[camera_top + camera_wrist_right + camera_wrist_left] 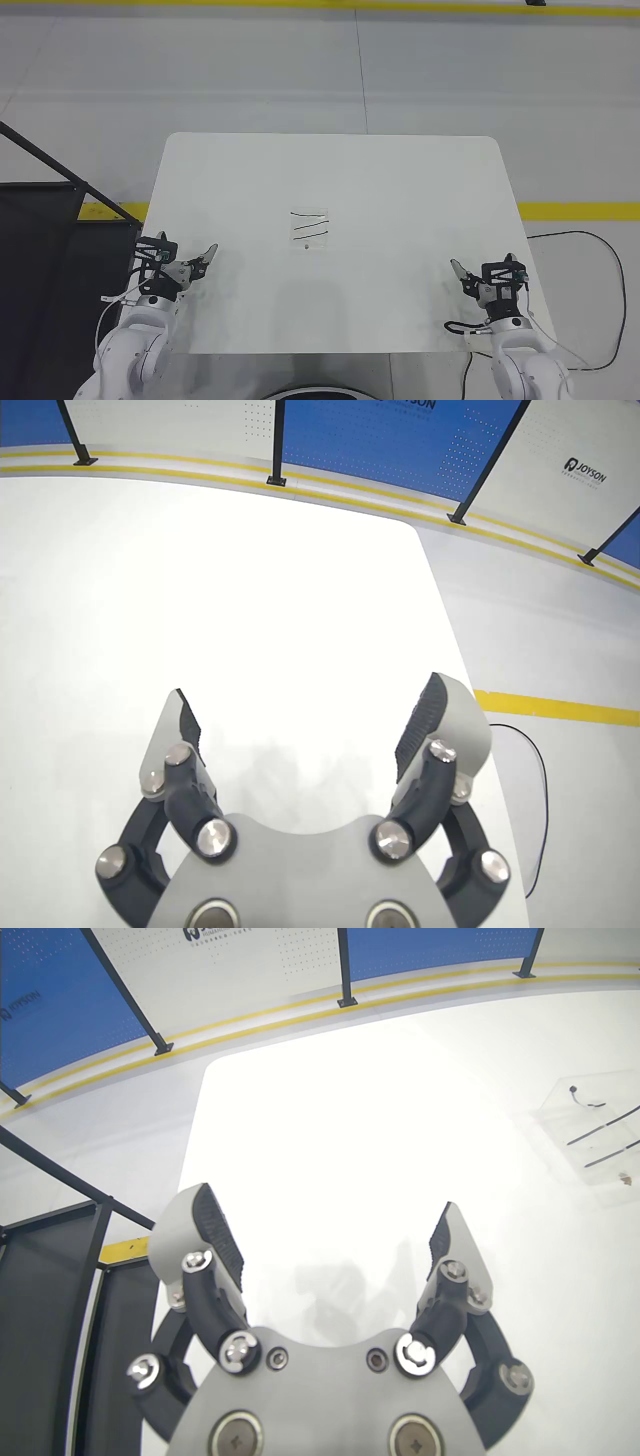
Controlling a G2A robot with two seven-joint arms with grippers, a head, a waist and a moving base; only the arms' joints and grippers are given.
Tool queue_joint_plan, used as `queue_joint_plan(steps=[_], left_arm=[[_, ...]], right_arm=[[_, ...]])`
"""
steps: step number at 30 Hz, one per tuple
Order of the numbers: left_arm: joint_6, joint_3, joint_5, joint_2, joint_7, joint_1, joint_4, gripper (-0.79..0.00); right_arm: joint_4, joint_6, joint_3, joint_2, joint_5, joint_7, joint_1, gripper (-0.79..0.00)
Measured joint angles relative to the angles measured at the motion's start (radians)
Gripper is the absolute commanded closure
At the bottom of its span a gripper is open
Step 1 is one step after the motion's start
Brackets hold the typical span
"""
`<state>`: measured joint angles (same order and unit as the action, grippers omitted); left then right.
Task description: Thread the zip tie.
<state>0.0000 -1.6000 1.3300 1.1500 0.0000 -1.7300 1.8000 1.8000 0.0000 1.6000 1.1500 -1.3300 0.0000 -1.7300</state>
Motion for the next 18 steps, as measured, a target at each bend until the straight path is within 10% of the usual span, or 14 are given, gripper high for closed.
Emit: queue_joint_plan(steps=[18], left_arm=[[-0.018, 0.002, -0.007, 0.000, 0.007, 0.000, 0.004, -0.785]], right_arm=[[0.003, -0.009, -0.005, 0.000, -0.010, 0.003, 0.003, -0.785]])
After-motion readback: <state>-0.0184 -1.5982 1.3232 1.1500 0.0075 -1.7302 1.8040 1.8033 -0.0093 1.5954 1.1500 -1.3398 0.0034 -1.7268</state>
